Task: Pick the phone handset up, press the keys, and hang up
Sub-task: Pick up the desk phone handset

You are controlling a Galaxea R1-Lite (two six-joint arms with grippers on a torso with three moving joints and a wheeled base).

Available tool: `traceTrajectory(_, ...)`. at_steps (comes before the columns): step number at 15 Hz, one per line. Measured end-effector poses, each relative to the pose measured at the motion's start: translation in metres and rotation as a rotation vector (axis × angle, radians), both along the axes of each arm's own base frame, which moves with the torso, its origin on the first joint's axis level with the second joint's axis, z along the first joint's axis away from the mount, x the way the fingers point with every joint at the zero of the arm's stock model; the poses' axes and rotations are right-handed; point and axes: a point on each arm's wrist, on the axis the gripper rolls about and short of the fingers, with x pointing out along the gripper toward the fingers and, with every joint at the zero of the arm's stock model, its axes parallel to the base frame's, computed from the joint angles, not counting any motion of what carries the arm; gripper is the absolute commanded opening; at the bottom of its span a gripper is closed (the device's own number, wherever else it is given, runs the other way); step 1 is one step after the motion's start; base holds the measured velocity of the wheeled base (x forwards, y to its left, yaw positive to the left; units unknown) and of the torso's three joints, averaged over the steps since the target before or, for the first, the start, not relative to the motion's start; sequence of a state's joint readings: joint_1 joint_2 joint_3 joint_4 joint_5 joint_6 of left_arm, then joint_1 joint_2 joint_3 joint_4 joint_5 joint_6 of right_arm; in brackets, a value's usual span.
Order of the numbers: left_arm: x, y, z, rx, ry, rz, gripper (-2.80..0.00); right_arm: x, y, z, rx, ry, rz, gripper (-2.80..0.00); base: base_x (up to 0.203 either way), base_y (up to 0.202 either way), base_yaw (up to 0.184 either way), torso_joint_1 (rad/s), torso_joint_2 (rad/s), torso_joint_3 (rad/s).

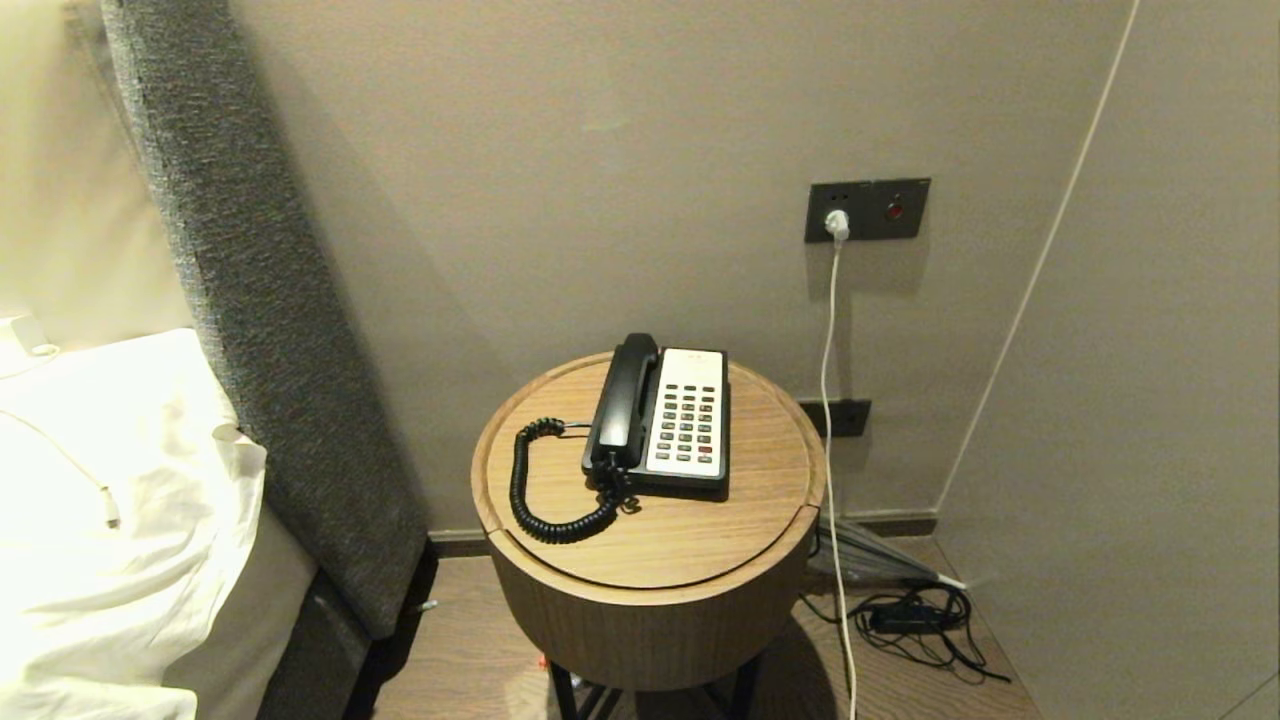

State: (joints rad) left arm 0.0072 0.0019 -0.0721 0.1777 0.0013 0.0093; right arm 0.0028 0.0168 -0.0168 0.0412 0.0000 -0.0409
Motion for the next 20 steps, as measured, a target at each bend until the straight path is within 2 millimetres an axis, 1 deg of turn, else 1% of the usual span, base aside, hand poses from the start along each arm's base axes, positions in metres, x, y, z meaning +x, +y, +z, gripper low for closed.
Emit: traceTrajectory(20, -0.0001, 0.0000, 0.0000, 0.001, 0.001, -0.001, -2.80, 0.0000, 0.0001, 0.0001, -0.001, -0.001, 0.004, -2.80, 0.000, 0.000, 0.000, 0.000, 0.00, 0.000)
